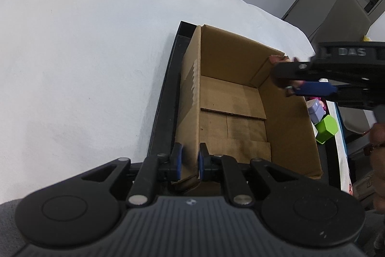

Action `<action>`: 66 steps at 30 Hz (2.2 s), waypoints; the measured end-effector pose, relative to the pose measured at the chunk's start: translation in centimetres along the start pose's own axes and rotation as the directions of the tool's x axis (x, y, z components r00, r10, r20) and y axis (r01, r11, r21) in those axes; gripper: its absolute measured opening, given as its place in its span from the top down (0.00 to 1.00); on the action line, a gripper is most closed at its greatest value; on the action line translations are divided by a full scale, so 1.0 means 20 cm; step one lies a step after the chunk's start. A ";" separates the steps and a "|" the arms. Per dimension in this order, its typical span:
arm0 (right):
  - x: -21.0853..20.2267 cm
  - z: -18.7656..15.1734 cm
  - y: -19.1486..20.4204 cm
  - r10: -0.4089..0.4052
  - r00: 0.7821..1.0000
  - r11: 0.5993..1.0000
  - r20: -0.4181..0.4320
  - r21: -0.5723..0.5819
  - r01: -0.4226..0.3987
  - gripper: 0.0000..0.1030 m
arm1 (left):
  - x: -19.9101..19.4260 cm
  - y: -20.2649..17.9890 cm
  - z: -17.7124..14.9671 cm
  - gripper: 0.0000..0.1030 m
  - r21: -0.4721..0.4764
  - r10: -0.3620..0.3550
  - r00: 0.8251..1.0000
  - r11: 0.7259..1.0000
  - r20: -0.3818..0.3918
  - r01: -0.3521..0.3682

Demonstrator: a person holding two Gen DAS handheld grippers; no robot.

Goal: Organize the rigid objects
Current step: 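Carry the doll over the cardboard box and open the right tool, then move the right tool to the green hexagonal box and grasp it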

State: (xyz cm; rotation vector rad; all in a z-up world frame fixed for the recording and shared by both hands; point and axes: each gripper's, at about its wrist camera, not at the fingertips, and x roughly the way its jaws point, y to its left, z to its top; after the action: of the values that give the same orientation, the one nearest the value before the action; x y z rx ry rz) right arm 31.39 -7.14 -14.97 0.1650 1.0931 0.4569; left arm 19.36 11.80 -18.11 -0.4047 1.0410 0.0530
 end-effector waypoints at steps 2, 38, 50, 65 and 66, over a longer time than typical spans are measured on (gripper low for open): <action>0.04 0.00 0.02 -0.005 1.000 1.000 -0.015 -0.005 0.005 0.56 | 0.00 0.00 0.01 0.88 0.002 0.001 1.000 1.000 -0.003 -0.001; -0.25 0.05 -0.08 0.035 0.999 0.999 -0.033 -0.038 -0.036 0.36 | 0.03 -0.05 0.04 0.88 0.011 0.047 0.998 0.999 -0.029 -0.047; -0.43 0.03 -0.35 -0.011 1.000 1.000 0.006 -0.025 0.011 0.31 | 0.05 -0.10 0.04 0.89 0.042 0.097 0.995 0.995 -0.030 -0.095; -0.39 -0.07 -0.77 -0.159 0.985 0.986 0.066 0.063 0.155 0.30 | 0.06 -0.13 0.07 0.90 0.058 0.168 0.985 0.984 -0.029 -0.167; -0.38 -0.07 -0.78 -0.162 0.985 0.985 0.063 0.066 0.158 0.30 | 0.07 -0.13 0.07 0.90 0.057 0.172 0.985 0.984 -0.030 -0.170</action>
State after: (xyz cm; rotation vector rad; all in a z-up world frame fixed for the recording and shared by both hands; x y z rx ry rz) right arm 31.61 -24.58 -14.92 0.1438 1.0449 0.2723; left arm 21.76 9.69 -17.84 -0.2672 1.1072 0.1713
